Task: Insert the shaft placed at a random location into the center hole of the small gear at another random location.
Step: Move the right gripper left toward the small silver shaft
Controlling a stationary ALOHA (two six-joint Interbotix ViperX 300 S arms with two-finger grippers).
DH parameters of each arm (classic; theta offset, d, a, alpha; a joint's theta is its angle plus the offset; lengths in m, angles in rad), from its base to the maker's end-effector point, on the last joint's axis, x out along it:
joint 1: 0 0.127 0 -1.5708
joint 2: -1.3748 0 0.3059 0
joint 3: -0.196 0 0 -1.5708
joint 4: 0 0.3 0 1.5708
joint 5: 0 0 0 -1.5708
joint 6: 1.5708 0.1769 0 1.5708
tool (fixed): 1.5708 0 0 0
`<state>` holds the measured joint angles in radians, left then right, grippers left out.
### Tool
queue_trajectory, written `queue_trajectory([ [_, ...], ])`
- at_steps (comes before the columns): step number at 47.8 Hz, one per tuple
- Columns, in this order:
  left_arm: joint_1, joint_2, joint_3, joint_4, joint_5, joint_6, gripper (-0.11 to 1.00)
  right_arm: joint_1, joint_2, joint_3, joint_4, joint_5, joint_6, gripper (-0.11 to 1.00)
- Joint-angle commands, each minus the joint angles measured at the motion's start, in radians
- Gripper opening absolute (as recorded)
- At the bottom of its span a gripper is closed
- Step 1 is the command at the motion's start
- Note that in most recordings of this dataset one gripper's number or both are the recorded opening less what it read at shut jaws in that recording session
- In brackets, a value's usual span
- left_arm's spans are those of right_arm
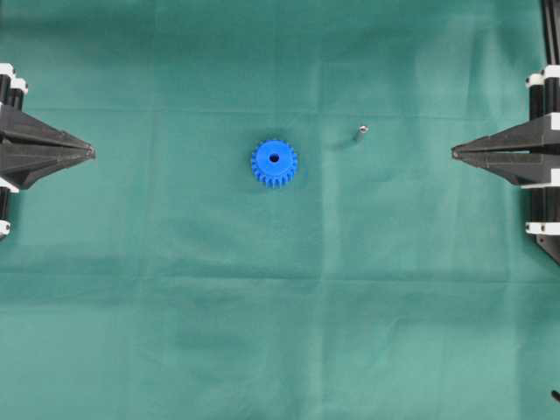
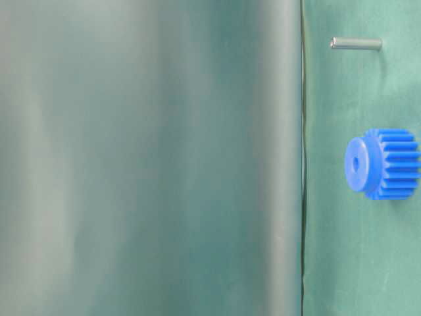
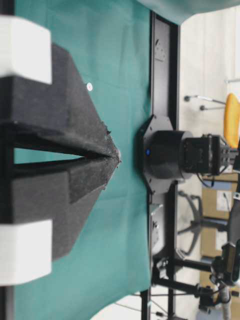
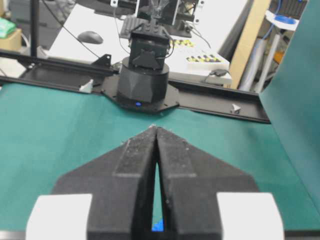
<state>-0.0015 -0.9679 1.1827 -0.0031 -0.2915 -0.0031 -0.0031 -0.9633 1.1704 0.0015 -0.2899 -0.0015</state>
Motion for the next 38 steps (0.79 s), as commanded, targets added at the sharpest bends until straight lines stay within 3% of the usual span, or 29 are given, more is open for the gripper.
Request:
queue_trajectory([
  [1, 0.0, 0.005, -0.017, -0.034, -0.006, -0.003, -0.01, -0.008, 0.006, -0.017, 0.0, -0.006, -0.005, 0.12],
  [16, 0.0, 0.003, -0.015, -0.034, -0.008, -0.002, -0.01, -0.123, 0.141, 0.005, 0.0, -0.038, -0.003, 0.12],
  [28, 0.002, 0.003, -0.012, -0.035, -0.006, -0.002, -0.01, -0.202, 0.37, 0.018, 0.017, -0.143, 0.018, 0.14],
  [38, 0.0, 0.003, -0.005, -0.034, -0.008, -0.002, -0.01, -0.279, 0.604, 0.017, 0.064, -0.287, 0.02, 0.73],
])
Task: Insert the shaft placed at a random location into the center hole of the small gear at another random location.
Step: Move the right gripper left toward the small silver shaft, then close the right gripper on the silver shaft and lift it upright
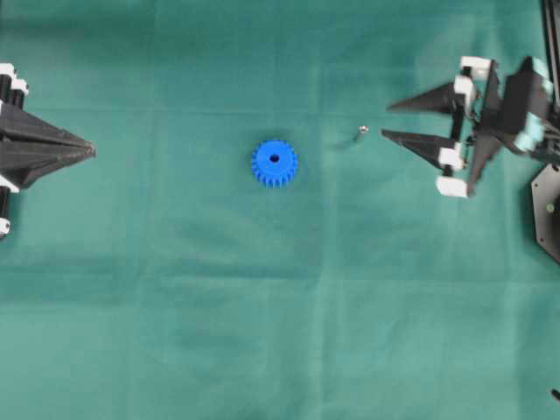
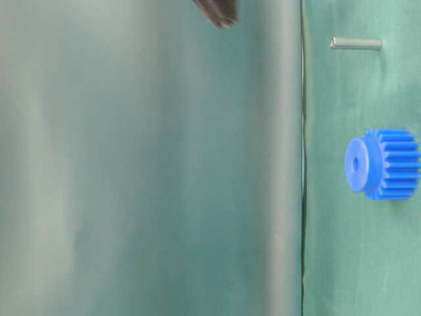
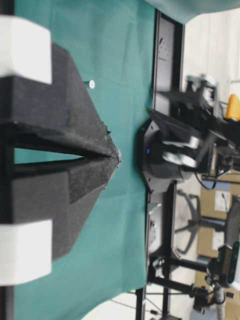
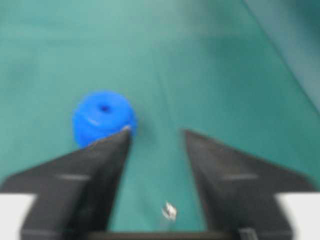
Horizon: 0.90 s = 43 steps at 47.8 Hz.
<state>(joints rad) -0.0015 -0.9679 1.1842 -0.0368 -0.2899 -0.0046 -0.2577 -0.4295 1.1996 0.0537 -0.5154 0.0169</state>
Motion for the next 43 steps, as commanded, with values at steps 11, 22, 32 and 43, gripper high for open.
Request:
queue_trajectory([
  [11, 0.002, 0.0, 0.002, 0.0, -0.009, -0.002, -0.01, -0.052, 0.273, -0.02, 0.018, -0.201, 0.017, 0.71],
  [22, 0.003, -0.003, 0.008, -0.002, -0.011, -0.002, -0.01, -0.052, 0.416, -0.034, 0.014, -0.273, 0.057, 0.73],
  [32, 0.003, -0.003, 0.014, -0.002, -0.011, -0.003, -0.01, -0.052, 0.46, -0.046, 0.012, -0.288, 0.063, 0.73],
  [43, 0.003, -0.003, 0.017, -0.003, -0.011, -0.005, -0.01, -0.052, 0.463, -0.049, 0.008, -0.288, 0.063, 0.73],
])
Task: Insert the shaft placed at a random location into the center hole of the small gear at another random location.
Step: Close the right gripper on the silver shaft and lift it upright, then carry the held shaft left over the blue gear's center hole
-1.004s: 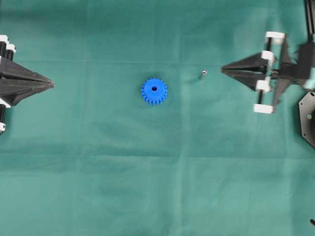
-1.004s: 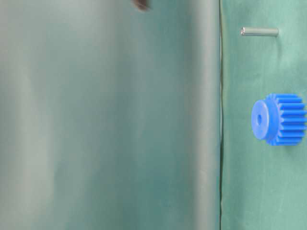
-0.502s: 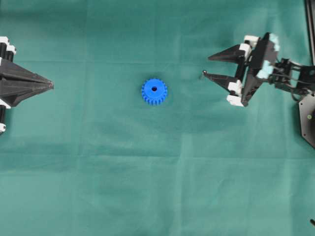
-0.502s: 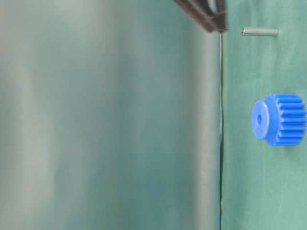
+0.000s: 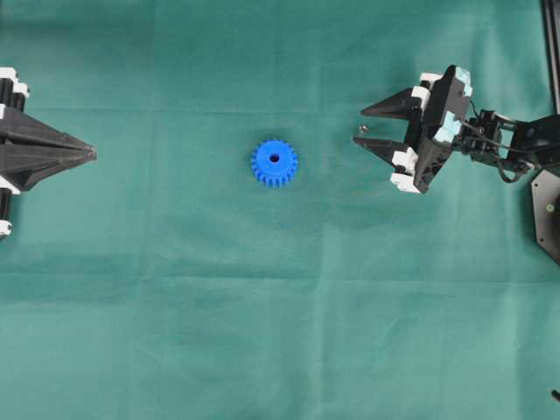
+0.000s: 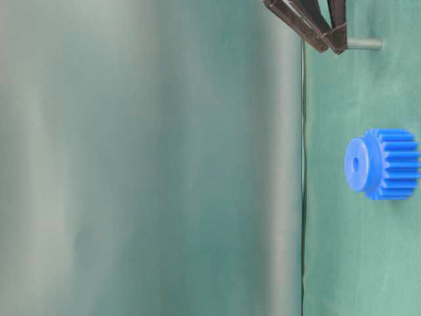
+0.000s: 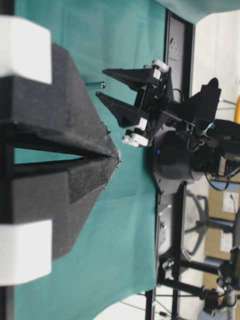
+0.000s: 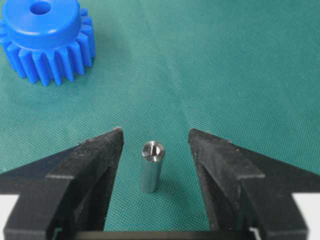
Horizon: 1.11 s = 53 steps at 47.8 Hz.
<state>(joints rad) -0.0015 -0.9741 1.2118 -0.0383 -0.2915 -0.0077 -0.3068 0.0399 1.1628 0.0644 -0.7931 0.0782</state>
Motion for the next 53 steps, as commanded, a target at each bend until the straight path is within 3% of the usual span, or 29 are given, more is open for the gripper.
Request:
queue_trajectory([
  [1, 0.003, 0.003, -0.011, -0.003, -0.008, -0.002, -0.01, -0.003, -0.008, -0.012, -0.002, -0.011, 0.002, 0.72],
  [8, 0.003, 0.003, -0.011, -0.002, -0.009, -0.002, -0.01, -0.003, -0.006, -0.011, -0.009, -0.006, 0.002, 0.63],
  [15, 0.003, 0.003, -0.011, -0.002, -0.009, -0.002, -0.01, -0.003, -0.006, -0.012, -0.025, -0.005, 0.005, 0.3],
  [17, 0.003, 0.003, -0.011, -0.002, -0.009, -0.002, -0.01, -0.003, -0.006, -0.012, -0.025, -0.005, 0.006, 0.25],
  [37, 0.003, 0.003, -0.009, -0.003, -0.006, -0.003, -0.01, -0.003, -0.041, -0.014, -0.023, 0.006, 0.02, 0.26],
  [53, 0.003, 0.003, -0.009, -0.005, -0.006, -0.003, -0.01, -0.003, -0.272, -0.061, -0.026, 0.293, -0.002, 0.26],
])
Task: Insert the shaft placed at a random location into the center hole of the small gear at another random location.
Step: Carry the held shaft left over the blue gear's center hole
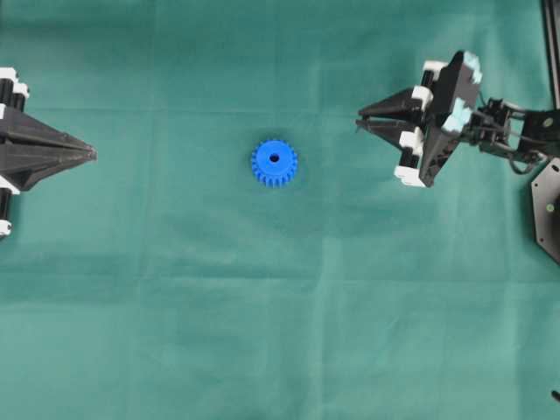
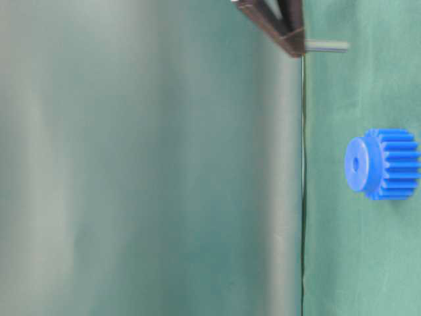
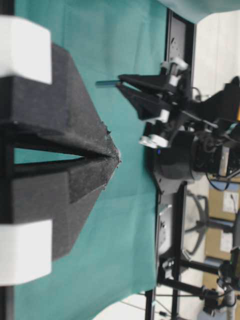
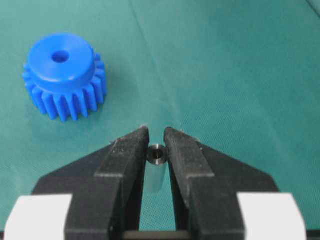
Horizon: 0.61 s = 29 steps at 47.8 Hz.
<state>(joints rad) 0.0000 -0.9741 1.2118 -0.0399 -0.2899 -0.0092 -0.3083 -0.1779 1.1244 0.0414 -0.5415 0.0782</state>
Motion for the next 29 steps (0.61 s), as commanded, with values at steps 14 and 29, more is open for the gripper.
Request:
queue_trajectory([
  [14, 0.002, 0.003, -0.009, -0.002, -0.008, -0.002, -0.01, 0.0, -0.072, -0.028, -0.005, 0.069, -0.003, 0.26],
  [29, 0.002, 0.005, -0.009, -0.003, -0.008, -0.002, -0.01, 0.054, -0.018, -0.114, -0.005, 0.067, -0.002, 0.26],
])
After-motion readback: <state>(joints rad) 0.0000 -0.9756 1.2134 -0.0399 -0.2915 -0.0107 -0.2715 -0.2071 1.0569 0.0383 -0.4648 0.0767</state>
